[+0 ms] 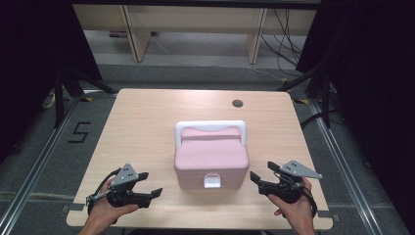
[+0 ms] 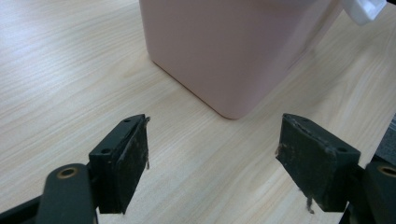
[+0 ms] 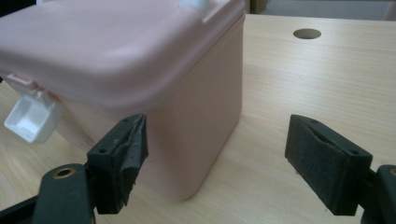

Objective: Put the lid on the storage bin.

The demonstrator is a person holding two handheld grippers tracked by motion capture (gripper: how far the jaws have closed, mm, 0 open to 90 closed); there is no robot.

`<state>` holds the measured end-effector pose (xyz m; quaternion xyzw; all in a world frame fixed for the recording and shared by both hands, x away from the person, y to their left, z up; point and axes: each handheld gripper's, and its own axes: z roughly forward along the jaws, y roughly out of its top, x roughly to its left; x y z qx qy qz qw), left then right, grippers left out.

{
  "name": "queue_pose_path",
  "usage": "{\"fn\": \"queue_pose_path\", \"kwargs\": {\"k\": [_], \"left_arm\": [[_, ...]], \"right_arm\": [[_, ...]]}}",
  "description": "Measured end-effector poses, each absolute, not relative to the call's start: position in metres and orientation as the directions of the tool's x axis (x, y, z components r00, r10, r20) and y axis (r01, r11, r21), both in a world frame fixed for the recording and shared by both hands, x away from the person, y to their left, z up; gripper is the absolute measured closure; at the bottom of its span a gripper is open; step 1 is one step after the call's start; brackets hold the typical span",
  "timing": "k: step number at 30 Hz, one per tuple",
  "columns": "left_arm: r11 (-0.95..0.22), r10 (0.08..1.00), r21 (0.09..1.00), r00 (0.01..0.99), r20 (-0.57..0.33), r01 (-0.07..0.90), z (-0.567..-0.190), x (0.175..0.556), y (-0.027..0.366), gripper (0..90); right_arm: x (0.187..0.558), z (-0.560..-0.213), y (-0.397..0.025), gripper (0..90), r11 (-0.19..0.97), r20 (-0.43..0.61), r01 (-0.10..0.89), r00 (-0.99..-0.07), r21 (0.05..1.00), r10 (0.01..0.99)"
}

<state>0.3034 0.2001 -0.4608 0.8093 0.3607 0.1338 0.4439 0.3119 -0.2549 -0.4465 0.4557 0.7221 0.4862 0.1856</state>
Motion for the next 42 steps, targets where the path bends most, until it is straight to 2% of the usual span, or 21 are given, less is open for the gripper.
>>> {"fn": "queue_pose_path", "kwargs": {"k": [1, 4, 6, 7, 8, 9, 11, 14, 15, 16, 18, 19, 24, 26, 32, 33, 34, 35, 36, 42], "left_arm": [[-0.345, 0.705, 0.815, 0.702, -0.102, 0.465, -0.461, 0.302, 0.2, 23.9], [-0.351, 0.707, 0.815, 0.701, -0.093, 0.461, -0.462, 0.3, 0.199, 23.9], [-0.377, 0.693, 0.811, 0.717, -0.074, 0.448, -0.462, 0.3, 0.2, 23.9], [-0.344, 0.706, 0.819, 0.702, -0.096, 0.458, -0.463, 0.298, 0.198, 23.9], [-0.347, 0.705, 0.82, 0.703, -0.092, 0.455, -0.463, 0.298, 0.198, 23.8], [-0.365, 0.698, 0.814, 0.711, -0.082, 0.452, -0.463, 0.298, 0.199, 23.8], [-0.349, 0.703, 0.816, 0.705, -0.097, 0.46, -0.465, 0.295, 0.196, 23.8], [-0.392, 0.691, 0.804, 0.72, -0.063, 0.447, -0.466, 0.293, 0.198, 23.6], [-0.363, 0.705, 0.817, 0.705, -0.075, 0.449, -0.468, 0.291, 0.195, 23.7], [-0.396, 0.689, 0.802, 0.722, -0.062, 0.448, -0.467, 0.291, 0.197, 23.7], [-0.373, 0.691, 0.813, 0.719, -0.077, 0.446, -0.469, 0.288, 0.194, 23.6], [-0.399, 0.688, 0.805, 0.724, -0.055, 0.44, -0.469, 0.288, 0.195, 23.5], [-0.403, 0.673, 0.804, 0.737, -0.064, 0.438, -0.471, 0.281, 0.19, 22.6], [-0.396, 0.667, 0.809, 0.741, -0.072, 0.435, -0.473, 0.279, 0.188, 21.8], [-0.411, 0.658, 0.807, 0.751, -0.059, 0.424, -0.475, 0.273, 0.183, 19.5], [-0.402, 0.662, 0.812, 0.747, -0.062, 0.424, -0.475, 0.272, 0.182, 19.1], [-0.438, 0.651, 0.799, 0.758, -0.034, 0.412, -0.475, 0.272, 0.184, 18.8], [-0.409, 0.659, 0.808, 0.75, -0.061, 0.424, -0.477, 0.27, 0.181, 18.4], [-0.408, 0.658, 0.813, 0.751, -0.054, 0.415, -0.478, 0.269, 0.18, 17.9], [-0.483, 0.629, 0.777, 0.777, -0.012, 0.403, -0.487, 0.266, 0.177, 16.4]], "right_arm": [[0.313, -0.448, -0.256, 21.9, 0.13, 0.15, 0.454, -0.529, 0.881, 0.835], [0.311, -0.452, -0.257, 21.1, 0.144, 0.152, 0.472, -0.533, 0.87, 0.832], [0.308, -0.454, -0.256, 20.5, 0.121, 0.185, 0.495, -0.525, 0.861, 0.831], [0.309, -0.455, -0.257, 19.6, 0.144, 0.151, 0.465, -0.541, 0.873, 0.828], [0.305, -0.455, -0.256, 19.3, 0.134, 0.177, 0.497, -0.53, 0.857, 0.83], [0.306, -0.456, -0.257, 19.2, 0.154, 0.15, 0.475, -0.542, 0.867, 0.827], [0.303, -0.457, -0.256, 18.8, 0.138, 0.177, 0.486, -0.546, 0.863, 0.819], [0.3, -0.459, -0.256, 18.3, 0.164, 0.14, 0.459, -0.557, 0.873, 0.818], [0.297, -0.459, -0.254, 18.2, 0.141, 0.186, 0.495, -0.553, 0.857, 0.812], [0.297, -0.459, -0.255, 18.0, 0.154, 0.168, 0.481, -0.561, 0.863, 0.811], [0.294, -0.459, -0.253, 17.5, 0.145, 0.186, 0.488, -0.567, 0.861, 0.803], [0.293, -0.459, -0.254, 16.8, 0.162, 0.166, 0.472, -0.578, 0.866, 0.799], [0.287, -0.461, -0.253, 16.4, 0.174, 0.166, 0.483, -0.582, 0.858, 0.796], [0.285, -0.464, -0.253, 16.3, 0.158, 0.198, 0.497, -0.589, 0.853, 0.783], [0.28, -0.47, -0.252, 16.2, 0.192, 0.162, 0.493, -0.587, 0.849, 0.793], [0.279, -0.471, -0.252, 16.2, 0.185, 0.182, 0.51, -0.586, 0.84, 0.79], [0.279, -0.472, -0.252, 16.2, 0.195, 0.163, 0.499, -0.586, 0.844, 0.794], [0.276, -0.473, -0.249, 16.2, 0.182, 0.195, 0.537, -0.569, 0.824, 0.799], [0.278, -0.476, -0.25, 16.2, 0.197, 0.172, 0.51, -0.587, 0.837, 0.791], [0.275, -0.48, -0.249, 16.4, 0.197, 0.178, 0.538, -0.567, 0.82, 0.805]]}}
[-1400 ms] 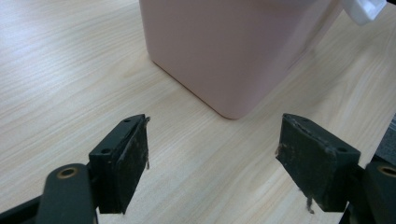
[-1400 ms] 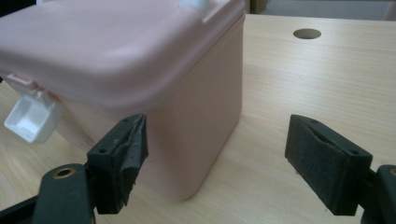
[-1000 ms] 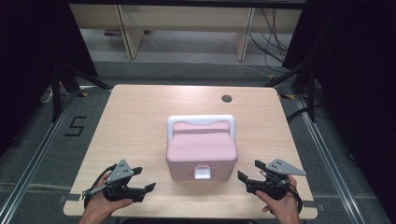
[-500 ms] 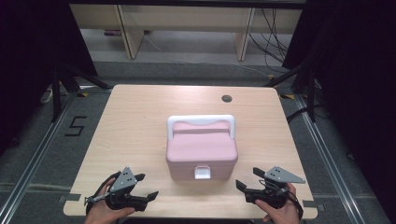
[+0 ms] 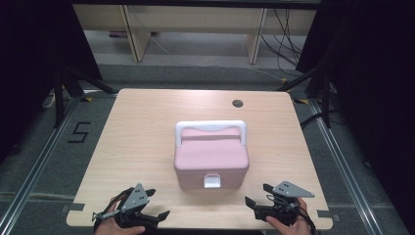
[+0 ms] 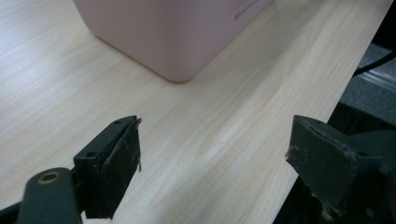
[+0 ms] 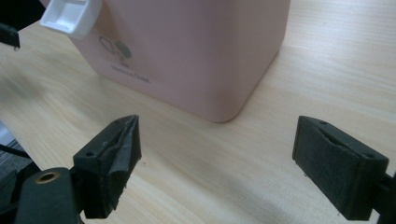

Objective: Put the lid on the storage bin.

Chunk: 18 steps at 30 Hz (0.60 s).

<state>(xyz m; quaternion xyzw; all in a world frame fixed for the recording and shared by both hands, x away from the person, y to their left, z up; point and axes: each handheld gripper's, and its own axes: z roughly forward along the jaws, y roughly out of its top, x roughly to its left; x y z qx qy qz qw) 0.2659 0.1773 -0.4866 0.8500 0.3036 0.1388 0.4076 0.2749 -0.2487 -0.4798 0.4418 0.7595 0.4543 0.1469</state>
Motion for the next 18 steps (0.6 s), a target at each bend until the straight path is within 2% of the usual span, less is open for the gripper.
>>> {"fn": "queue_pose_path", "kwargs": {"k": [1, 2, 5, 6, 8, 9, 12, 13, 16, 18], "left_arm": [[-0.5, 0.623, 0.77, 0.783, 0.002, 0.397, -0.489, 0.266, 0.178, 16.4], [-0.496, 0.626, 0.769, 0.78, -0.005, 0.403, -0.49, 0.265, 0.177, 16.5], [-0.502, 0.619, 0.766, 0.785, -0.006, 0.402, -0.493, 0.263, 0.176, 16.5], [-0.506, 0.617, 0.765, 0.787, -0.003, 0.399, -0.493, 0.263, 0.176, 16.5], [-0.509, 0.612, 0.763, 0.791, -0.004, 0.398, -0.494, 0.261, 0.174, 16.5], [-0.493, 0.614, 0.773, 0.789, -0.017, 0.4, -0.495, 0.26, 0.172, 16.5], [-0.517, 0.607, 0.761, 0.795, 0.003, 0.392, -0.495, 0.26, 0.172, 16.5], [-0.516, 0.613, 0.764, 0.79, 0.014, 0.387, -0.496, 0.26, 0.172, 16.6], [-0.513, 0.623, 0.762, 0.782, 0.014, 0.395, -0.497, 0.263, 0.174, 16.7], [-0.509, 0.632, 0.761, 0.775, 0.013, 0.402, -0.498, 0.264, 0.175, 16.7]], "right_arm": [[0.276, -0.481, -0.249, 16.4, 0.198, 0.166, 0.529, -0.562, 0.825, 0.81], [0.275, -0.482, -0.248, 16.3, 0.185, 0.196, 0.549, -0.562, 0.815, 0.804], [0.273, -0.484, -0.249, 16.3, 0.211, 0.169, 0.541, -0.568, 0.814, 0.806], [0.271, -0.485, -0.246, 16.3, 0.189, 0.207, 0.573, -0.555, 0.798, 0.806], [0.27, -0.487, -0.245, 16.3, 0.202, 0.199, 0.573, -0.559, 0.794, 0.805], [0.272, -0.487, -0.247, 16.4, 0.246, 0.147, 0.552, -0.572, 0.797, 0.807], [0.27, -0.49, -0.243, 16.5, 0.22, 0.191, 0.583, -0.56, 0.782, 0.806], [0.272, -0.492, -0.243, 16.5, 0.254, 0.165, 0.565, -0.586, 0.785, 0.794], [0.27, -0.492, -0.239, 16.5, 0.273, 0.162, 0.587, -0.58, 0.762, 0.798], [0.271, -0.493, -0.238, 16.4, 0.31, 0.128, 0.568, -0.602, 0.762, 0.789]]}}
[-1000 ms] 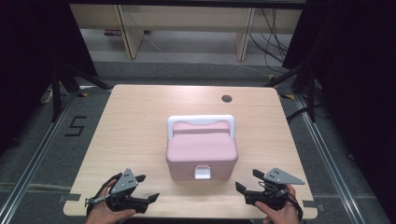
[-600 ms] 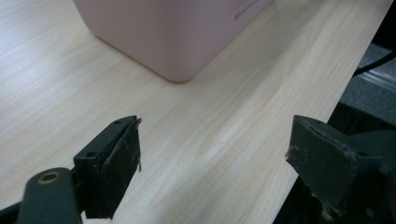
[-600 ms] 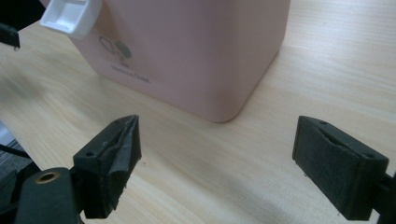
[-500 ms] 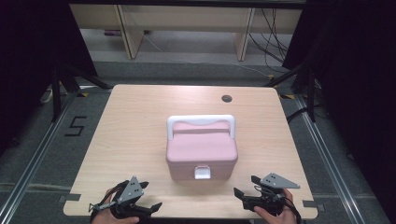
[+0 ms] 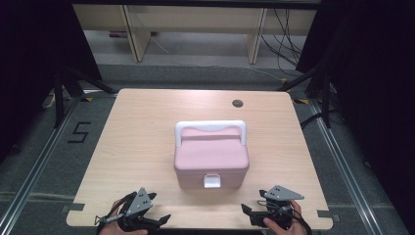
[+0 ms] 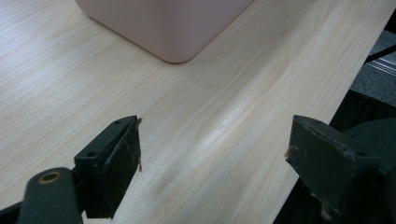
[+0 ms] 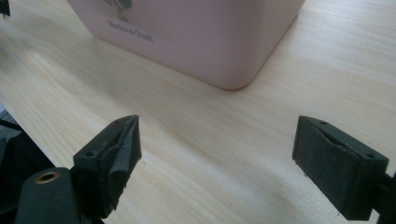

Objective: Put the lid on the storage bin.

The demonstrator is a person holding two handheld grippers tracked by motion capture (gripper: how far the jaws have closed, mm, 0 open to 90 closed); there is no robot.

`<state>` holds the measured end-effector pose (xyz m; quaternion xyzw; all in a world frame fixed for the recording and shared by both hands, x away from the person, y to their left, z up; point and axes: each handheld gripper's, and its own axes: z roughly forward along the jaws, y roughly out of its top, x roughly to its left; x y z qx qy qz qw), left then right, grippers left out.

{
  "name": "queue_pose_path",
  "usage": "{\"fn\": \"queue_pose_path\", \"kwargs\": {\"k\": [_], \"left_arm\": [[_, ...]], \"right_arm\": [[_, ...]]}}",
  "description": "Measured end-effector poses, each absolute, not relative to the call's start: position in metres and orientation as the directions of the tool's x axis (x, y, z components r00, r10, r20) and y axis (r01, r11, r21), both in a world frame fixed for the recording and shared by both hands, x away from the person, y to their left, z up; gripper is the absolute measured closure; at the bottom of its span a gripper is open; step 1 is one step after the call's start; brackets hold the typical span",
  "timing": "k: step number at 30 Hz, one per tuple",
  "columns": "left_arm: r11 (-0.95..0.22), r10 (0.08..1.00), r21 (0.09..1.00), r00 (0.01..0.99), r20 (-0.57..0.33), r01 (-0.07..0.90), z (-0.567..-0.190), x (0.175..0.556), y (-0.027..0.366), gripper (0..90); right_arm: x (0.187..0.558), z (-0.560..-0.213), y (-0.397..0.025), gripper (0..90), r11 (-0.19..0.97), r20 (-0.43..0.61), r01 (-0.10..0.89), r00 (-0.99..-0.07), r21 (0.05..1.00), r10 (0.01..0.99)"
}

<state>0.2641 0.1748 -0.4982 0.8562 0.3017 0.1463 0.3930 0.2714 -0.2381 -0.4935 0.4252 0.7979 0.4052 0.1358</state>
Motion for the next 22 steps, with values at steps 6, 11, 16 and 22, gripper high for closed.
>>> {"fn": "queue_pose_path", "kwargs": {"k": [6, 11, 16, 22], "left_arm": [[-0.517, 0.625, 0.757, 0.781, 0.013, 0.401, -0.4986, 0.2637, 0.1737, 16.7], [-0.492, 0.63, 0.77, 0.777, -0.007, 0.406, -0.4993, 0.2631, 0.1728, 16.7], [-0.515, 0.624, 0.758, 0.781, 0.012, 0.4, -0.4989, 0.264, 0.1739, 16.7], [-0.517, 0.625, 0.755, 0.78, 0.012, 0.402, -0.4995, 0.2643, 0.1735, 16.8]], "right_arm": [[0.272, -0.4956, -0.2353, 16.5, 0.318, 0.12, 0.577, -0.595, 0.752, 0.795], [0.2718, -0.4951, -0.2352, 16.5, 0.321, 0.122, 0.581, -0.596, 0.748, 0.794], [0.2705, -0.4952, -0.2328, 16.5, 0.299, 0.158, 0.603, -0.587, 0.74, 0.794], [0.2732, -0.4961, -0.2355, 16.5, 0.321, 0.137, 0.595, -0.596, 0.737, 0.791]]}}
